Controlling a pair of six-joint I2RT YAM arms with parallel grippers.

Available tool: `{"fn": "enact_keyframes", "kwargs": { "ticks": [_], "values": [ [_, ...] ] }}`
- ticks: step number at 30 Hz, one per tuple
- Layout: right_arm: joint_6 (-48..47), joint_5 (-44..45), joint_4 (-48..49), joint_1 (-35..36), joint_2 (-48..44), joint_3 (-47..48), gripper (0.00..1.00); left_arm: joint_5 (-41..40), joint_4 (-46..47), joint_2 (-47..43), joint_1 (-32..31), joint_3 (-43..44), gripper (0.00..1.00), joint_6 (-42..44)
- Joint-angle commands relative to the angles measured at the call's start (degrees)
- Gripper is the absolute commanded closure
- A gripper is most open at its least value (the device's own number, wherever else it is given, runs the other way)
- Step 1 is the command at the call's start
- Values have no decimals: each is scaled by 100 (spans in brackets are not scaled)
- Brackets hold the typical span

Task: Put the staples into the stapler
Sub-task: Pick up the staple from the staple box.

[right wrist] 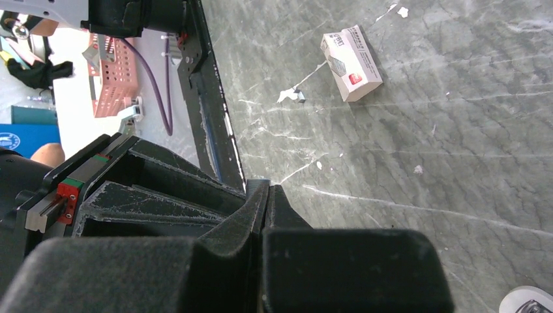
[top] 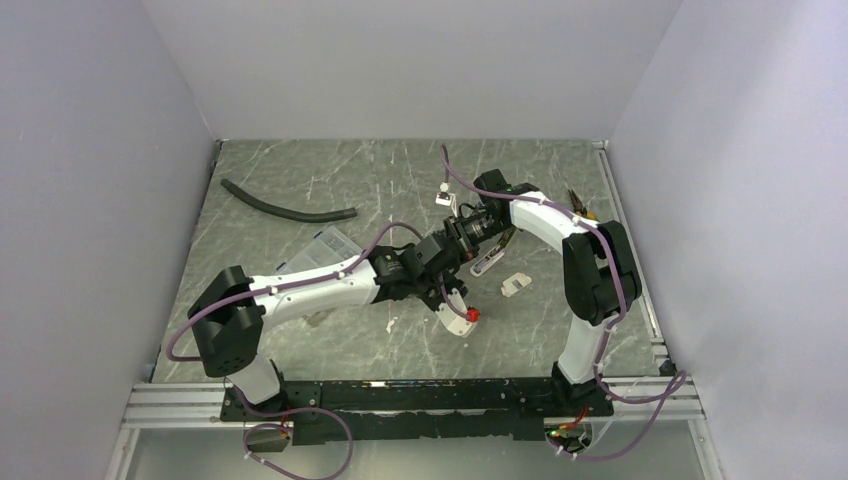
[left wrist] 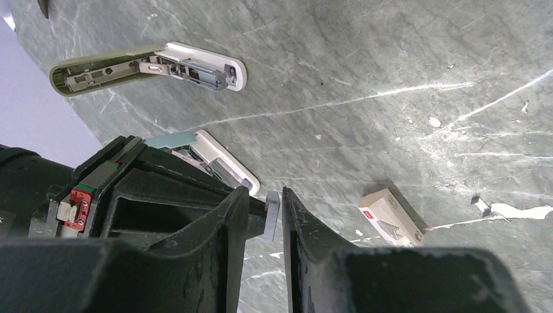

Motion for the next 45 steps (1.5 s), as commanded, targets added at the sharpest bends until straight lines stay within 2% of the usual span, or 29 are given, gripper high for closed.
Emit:
{"fn": "enact_keyframes", "kwargs": {
  "ticks": [1,18,35,45],
  "values": [
    [-47,-17,-33,44,-128,36,100,-201,88,60,-6,-13,69,148],
    [-38,85,1,60,-189,5,100,-342,136,54,-12,-147,72,263],
    [-109,74,-60,55,-198,-8,100,-338,307,141,-9,-102,84,265],
    [-259,320,-203,37,-331,69,79,-303,137,-44,-10,-157,88,39]
  ]
}}
